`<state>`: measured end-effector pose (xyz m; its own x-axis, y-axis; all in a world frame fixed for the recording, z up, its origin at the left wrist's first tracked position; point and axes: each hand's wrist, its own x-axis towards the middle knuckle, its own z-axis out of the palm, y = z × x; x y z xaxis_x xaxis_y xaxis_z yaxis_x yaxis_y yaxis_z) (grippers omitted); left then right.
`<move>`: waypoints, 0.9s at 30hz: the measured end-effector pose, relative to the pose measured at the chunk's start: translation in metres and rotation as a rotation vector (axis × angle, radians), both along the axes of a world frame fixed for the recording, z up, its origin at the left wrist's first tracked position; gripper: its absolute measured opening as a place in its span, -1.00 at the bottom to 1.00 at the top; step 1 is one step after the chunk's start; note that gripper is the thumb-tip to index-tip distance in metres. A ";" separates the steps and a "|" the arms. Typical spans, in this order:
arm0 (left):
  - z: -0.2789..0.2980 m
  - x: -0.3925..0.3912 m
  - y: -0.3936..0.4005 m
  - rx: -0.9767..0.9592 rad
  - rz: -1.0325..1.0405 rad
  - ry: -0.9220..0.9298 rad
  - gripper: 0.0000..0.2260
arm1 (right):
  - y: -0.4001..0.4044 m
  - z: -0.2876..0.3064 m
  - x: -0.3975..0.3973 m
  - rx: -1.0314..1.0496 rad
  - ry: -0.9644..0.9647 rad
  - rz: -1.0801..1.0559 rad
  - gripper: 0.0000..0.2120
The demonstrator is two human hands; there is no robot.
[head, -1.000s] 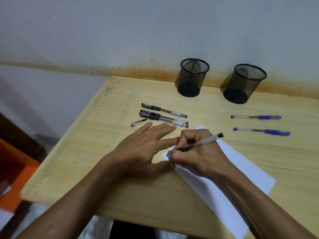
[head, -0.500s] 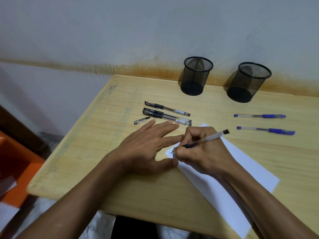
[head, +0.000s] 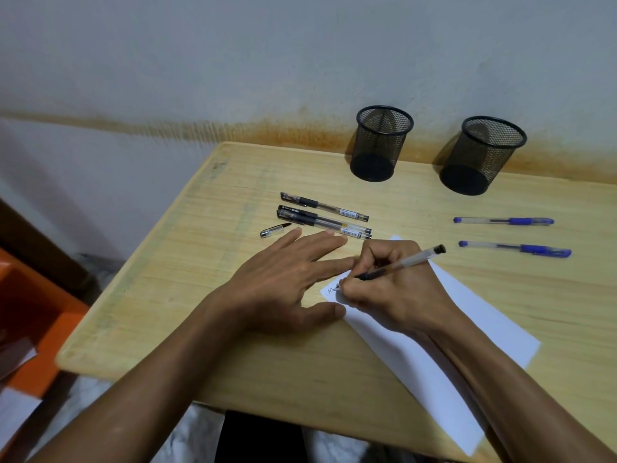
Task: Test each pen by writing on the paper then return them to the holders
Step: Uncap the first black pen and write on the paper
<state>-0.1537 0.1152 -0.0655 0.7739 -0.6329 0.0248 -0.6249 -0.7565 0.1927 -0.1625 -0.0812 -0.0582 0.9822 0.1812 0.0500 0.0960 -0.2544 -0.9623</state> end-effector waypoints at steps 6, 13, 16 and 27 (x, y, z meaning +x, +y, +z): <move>-0.003 0.002 0.001 -0.012 -0.007 -0.007 -0.37 | 0.000 -0.004 0.002 0.012 -0.011 -0.010 -0.83; -0.003 0.002 0.001 -0.010 -0.008 -0.008 -0.35 | 0.000 -0.008 0.003 0.080 0.006 -0.007 -0.85; -0.004 0.003 0.002 0.003 -0.010 -0.012 -0.36 | -0.001 -0.010 0.004 0.109 0.010 -0.007 -0.84; -0.006 0.004 0.002 -0.002 -0.020 -0.035 -0.35 | -0.002 -0.003 0.003 0.208 0.071 0.039 -0.79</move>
<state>-0.1500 0.1168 -0.0717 0.7594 -0.6485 0.0526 -0.6466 -0.7433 0.1718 -0.1590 -0.0830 -0.0611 0.9769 0.2125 0.0216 0.0324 -0.0471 -0.9984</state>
